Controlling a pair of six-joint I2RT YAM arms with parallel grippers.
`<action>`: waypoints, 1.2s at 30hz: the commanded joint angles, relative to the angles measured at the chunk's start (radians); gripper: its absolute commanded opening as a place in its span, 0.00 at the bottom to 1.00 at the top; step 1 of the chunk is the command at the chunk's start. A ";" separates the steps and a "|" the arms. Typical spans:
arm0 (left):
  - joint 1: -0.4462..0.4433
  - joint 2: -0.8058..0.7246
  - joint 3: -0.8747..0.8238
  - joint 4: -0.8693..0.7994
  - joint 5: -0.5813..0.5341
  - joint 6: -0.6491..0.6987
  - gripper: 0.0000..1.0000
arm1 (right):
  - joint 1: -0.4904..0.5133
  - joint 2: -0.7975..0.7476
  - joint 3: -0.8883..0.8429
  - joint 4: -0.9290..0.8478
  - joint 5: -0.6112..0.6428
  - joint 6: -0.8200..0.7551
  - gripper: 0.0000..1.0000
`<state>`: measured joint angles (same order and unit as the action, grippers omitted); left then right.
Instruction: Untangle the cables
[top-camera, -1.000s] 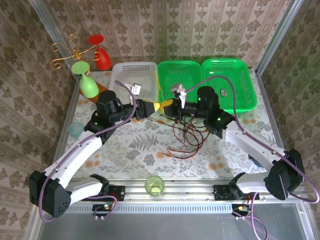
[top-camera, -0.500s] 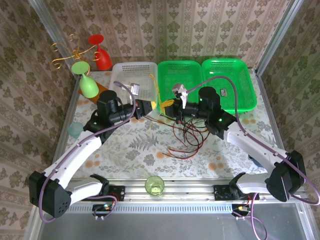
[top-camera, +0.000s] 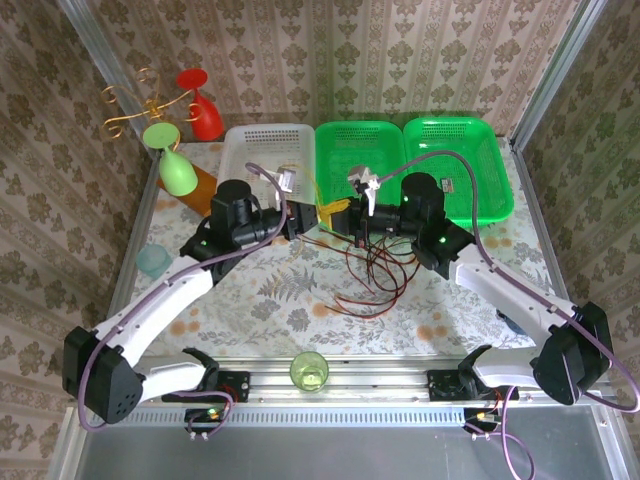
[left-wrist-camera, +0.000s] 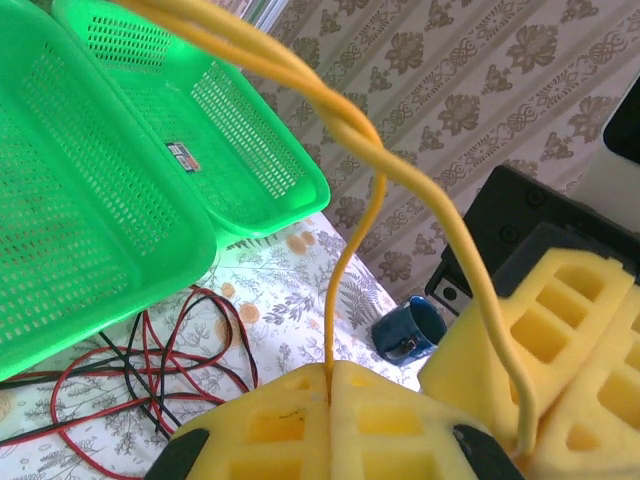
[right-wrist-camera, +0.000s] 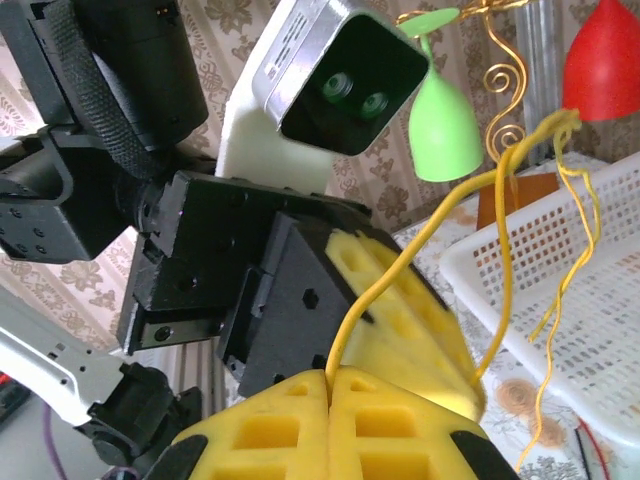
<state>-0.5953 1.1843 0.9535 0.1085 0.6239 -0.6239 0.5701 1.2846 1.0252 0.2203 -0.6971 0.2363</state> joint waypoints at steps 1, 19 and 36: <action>-0.004 0.013 0.025 0.103 0.041 -0.039 0.00 | 0.012 0.013 0.027 -0.006 -0.063 -0.002 0.00; 0.078 -0.085 -0.058 0.054 0.047 -0.063 0.54 | -0.042 -0.004 0.005 0.015 0.042 0.011 0.00; 0.065 -0.044 0.003 0.112 0.095 -0.099 0.39 | -0.032 0.039 0.011 -0.036 0.052 -0.014 0.00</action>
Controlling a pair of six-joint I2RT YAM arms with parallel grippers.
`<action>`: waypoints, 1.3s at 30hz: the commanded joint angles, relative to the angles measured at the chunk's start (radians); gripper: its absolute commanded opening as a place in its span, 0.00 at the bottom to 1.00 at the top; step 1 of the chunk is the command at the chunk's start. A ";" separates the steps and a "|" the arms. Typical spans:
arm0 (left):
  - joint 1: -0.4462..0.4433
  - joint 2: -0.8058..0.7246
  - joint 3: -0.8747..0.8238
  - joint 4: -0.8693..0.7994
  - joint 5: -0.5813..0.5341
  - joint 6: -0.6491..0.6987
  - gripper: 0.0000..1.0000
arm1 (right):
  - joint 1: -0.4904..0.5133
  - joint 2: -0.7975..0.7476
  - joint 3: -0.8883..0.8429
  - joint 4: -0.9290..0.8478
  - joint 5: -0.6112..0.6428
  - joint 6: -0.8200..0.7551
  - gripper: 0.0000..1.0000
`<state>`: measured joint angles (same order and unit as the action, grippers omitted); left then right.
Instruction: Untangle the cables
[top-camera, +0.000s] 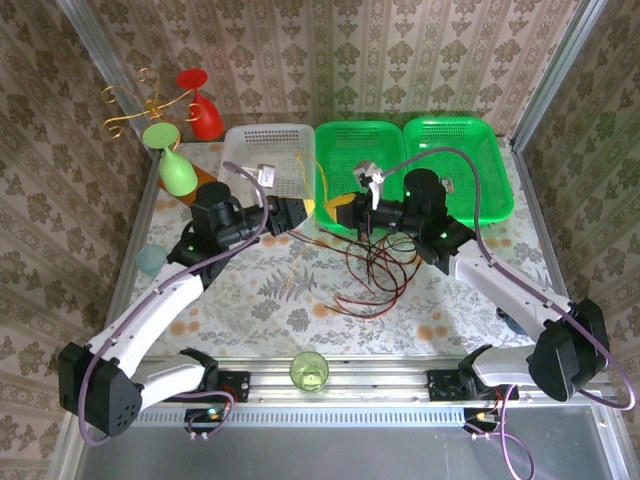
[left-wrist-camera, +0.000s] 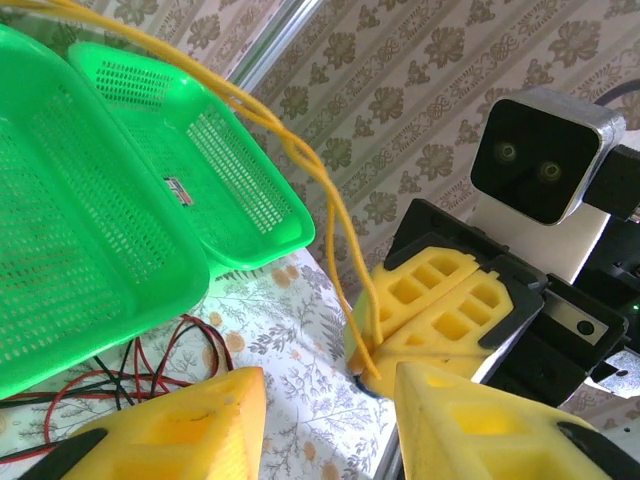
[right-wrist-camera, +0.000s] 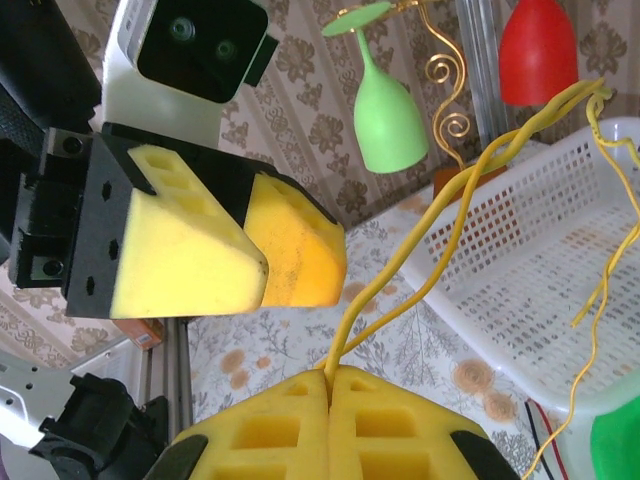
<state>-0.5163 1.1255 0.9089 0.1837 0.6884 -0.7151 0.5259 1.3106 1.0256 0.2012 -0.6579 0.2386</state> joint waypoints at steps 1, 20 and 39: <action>-0.016 0.022 0.052 0.037 0.030 -0.007 0.39 | 0.015 0.014 0.010 -0.019 0.012 -0.017 0.00; -0.021 0.048 0.054 0.033 0.022 -0.001 0.37 | 0.040 0.030 0.027 -0.040 -0.011 -0.032 0.00; -0.027 0.058 0.051 0.018 0.009 0.018 0.18 | 0.051 0.039 0.031 -0.036 -0.022 -0.039 0.00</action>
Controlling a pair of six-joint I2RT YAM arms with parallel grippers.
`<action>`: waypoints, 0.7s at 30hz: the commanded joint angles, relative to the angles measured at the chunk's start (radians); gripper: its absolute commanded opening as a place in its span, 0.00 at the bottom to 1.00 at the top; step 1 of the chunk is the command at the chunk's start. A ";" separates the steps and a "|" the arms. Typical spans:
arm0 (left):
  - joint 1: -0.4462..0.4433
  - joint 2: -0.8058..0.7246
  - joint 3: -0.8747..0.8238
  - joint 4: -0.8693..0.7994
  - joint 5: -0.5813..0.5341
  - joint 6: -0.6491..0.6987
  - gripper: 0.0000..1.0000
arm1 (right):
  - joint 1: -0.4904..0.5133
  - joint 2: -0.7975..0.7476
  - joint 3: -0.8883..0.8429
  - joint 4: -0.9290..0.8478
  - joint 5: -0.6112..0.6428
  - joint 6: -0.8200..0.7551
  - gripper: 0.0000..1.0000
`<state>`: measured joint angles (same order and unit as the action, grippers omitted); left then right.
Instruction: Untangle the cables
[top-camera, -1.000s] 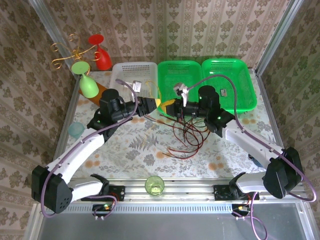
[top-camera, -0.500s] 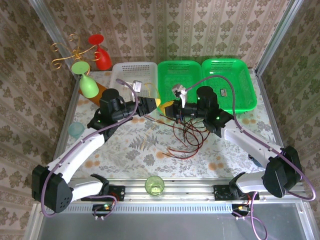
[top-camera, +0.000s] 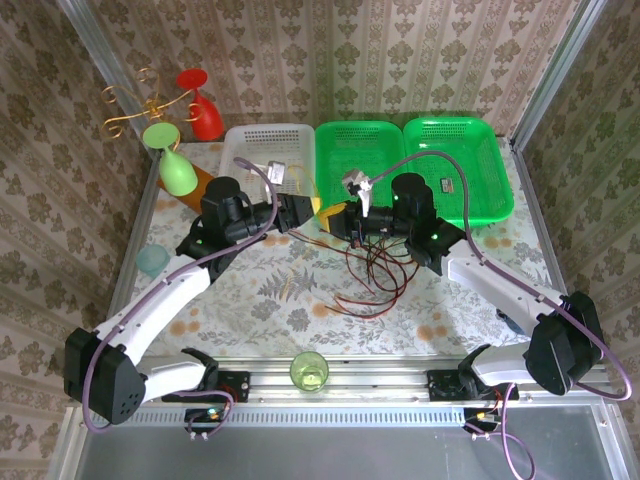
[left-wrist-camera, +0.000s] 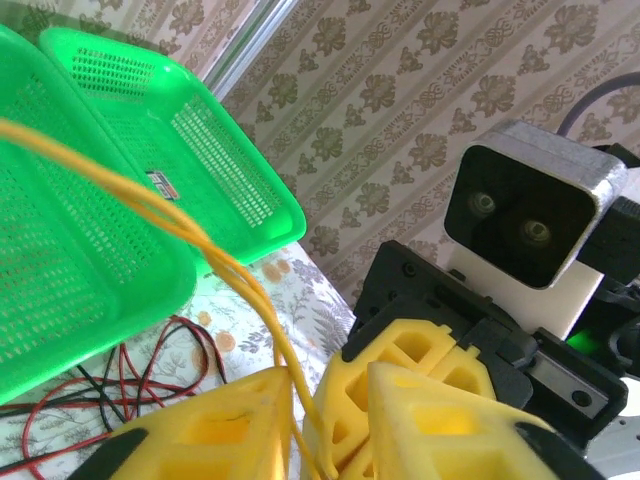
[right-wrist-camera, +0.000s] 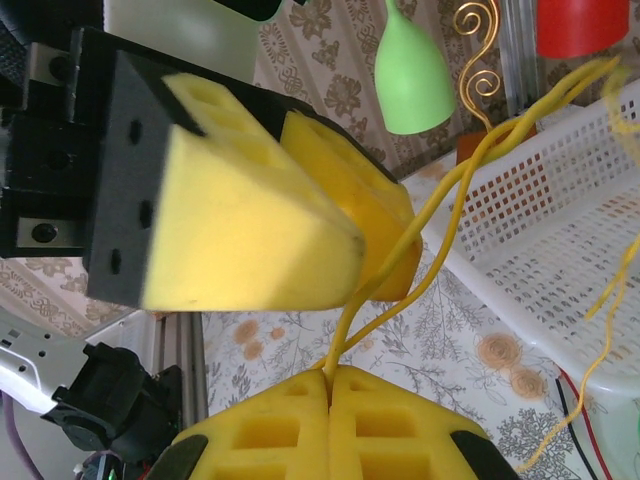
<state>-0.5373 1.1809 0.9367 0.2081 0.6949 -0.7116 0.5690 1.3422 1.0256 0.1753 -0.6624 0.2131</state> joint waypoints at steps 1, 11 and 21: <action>-0.006 0.002 0.023 -0.007 0.000 0.018 0.14 | 0.009 0.008 0.032 -0.013 -0.017 -0.015 0.00; -0.006 -0.005 0.018 -0.016 -0.010 0.022 0.00 | 0.012 0.001 0.028 -0.022 -0.017 -0.023 0.02; -0.006 -0.027 0.010 -0.036 -0.003 0.037 0.00 | -0.076 -0.064 0.002 0.087 -0.089 0.112 0.40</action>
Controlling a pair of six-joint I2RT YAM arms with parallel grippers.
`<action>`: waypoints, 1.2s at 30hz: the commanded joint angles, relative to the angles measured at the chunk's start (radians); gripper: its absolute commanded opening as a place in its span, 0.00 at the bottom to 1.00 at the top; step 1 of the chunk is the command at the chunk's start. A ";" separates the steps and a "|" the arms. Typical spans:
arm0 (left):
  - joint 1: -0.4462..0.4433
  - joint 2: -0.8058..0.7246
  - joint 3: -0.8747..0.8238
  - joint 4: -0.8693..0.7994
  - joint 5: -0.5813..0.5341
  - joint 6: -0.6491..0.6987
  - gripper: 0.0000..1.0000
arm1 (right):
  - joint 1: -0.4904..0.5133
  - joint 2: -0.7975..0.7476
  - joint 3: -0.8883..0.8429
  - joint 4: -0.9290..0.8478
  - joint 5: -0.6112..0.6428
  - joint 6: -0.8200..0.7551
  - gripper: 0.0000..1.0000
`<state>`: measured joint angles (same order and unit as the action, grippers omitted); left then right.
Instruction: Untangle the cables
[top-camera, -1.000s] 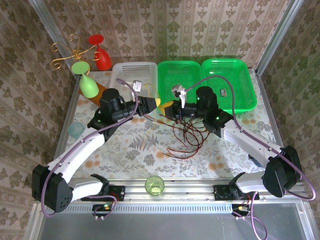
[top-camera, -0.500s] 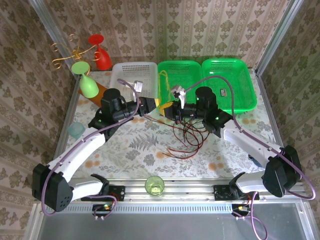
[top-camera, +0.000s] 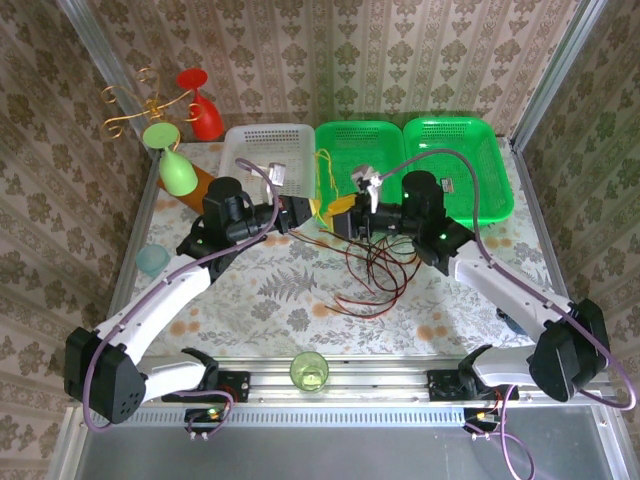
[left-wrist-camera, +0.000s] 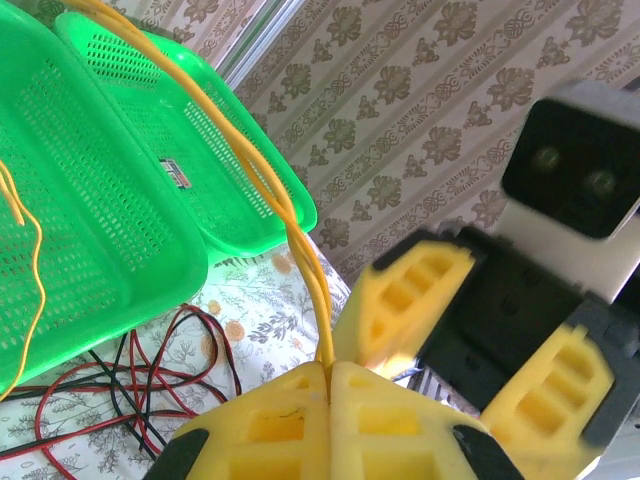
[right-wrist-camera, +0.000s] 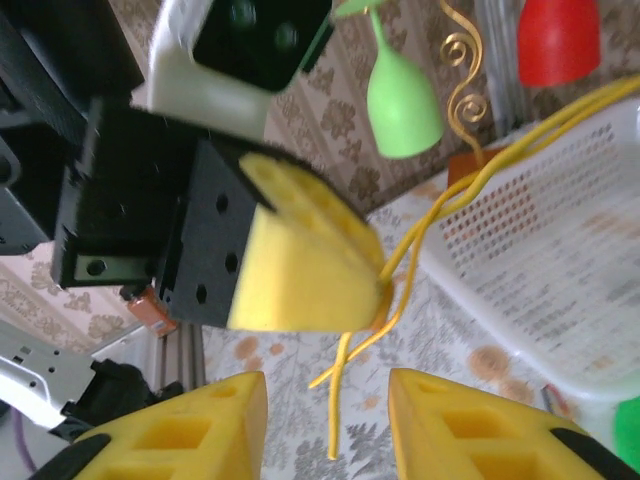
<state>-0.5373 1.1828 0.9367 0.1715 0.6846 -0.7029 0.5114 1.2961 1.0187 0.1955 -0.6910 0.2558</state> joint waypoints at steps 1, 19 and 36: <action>-0.007 -0.028 0.009 0.002 0.007 0.029 0.00 | -0.020 -0.002 0.027 0.066 -0.079 0.090 0.40; -0.009 -0.044 -0.005 0.016 0.020 0.019 0.00 | -0.021 0.166 0.139 0.129 -0.145 0.219 0.37; -0.009 -0.055 -0.013 0.004 0.020 0.023 0.00 | -0.044 0.205 0.126 0.320 -0.177 0.365 0.35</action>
<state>-0.5362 1.1584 0.9356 0.1642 0.6689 -0.7029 0.4770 1.4929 1.1271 0.4080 -0.8509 0.5552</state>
